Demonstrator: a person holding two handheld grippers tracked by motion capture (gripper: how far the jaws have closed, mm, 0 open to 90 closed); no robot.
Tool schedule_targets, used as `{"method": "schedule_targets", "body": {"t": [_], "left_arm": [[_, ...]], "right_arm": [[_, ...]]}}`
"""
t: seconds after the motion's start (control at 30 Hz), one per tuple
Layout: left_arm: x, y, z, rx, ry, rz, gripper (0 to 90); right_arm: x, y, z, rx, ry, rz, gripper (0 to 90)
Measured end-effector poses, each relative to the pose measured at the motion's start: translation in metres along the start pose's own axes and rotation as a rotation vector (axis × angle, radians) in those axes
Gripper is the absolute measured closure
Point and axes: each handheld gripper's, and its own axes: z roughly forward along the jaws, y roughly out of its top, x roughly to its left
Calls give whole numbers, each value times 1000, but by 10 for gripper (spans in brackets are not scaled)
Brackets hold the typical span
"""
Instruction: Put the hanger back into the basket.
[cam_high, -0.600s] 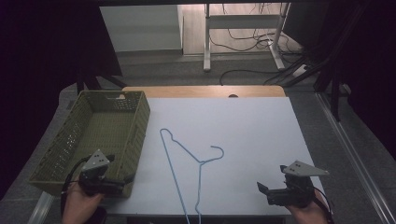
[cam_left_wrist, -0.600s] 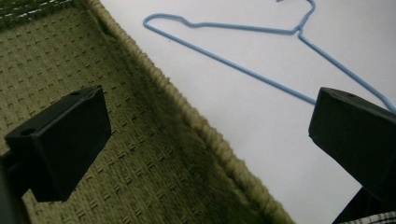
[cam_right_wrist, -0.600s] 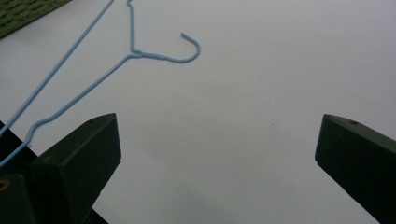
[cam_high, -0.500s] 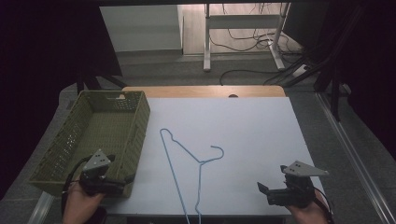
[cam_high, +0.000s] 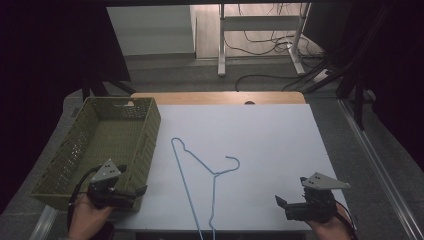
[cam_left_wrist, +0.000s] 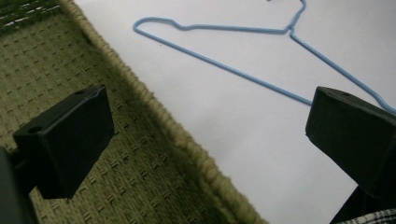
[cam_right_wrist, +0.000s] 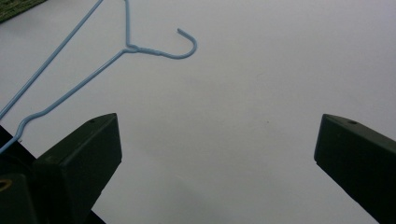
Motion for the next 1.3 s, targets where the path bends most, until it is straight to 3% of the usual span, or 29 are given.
{"method": "schedule_targets", "body": {"t": [0.13, 0.27, 0.37, 0.5, 0.63, 0.83, 0.93, 1.3], "left_arm": [[-1, 2, 1, 10, 0, 17, 14], [-3, 6, 0, 6, -10, 9, 13], [-5, 12, -1, -1, -33, 10, 11], [-6, 17, -1, 9, -24, 23, 3], [-5, 23, -1, -13, -58, 9, 4], [-6, 39, 1, 31, -74, 27, 10], [-10, 50, 8, 63, -88, 55, 14], [-27, 78, 27, 96, -133, 82, 14]], "right_arm": [[0, 0, 0, 3, -2, -5, 2], [0, -1, -1, 4, -4, -5, 2], [0, -1, -2, 4, -5, -5, 2], [0, -1, -3, 2, -7, -4, 2], [0, -1, -4, 1, -11, -1, 2], [0, -1, -4, 1, -13, -1, 2], [0, -2, -4, 6, -12, 0, 2], [-1, -3, -4, 11, -13, -4, 3]]}}
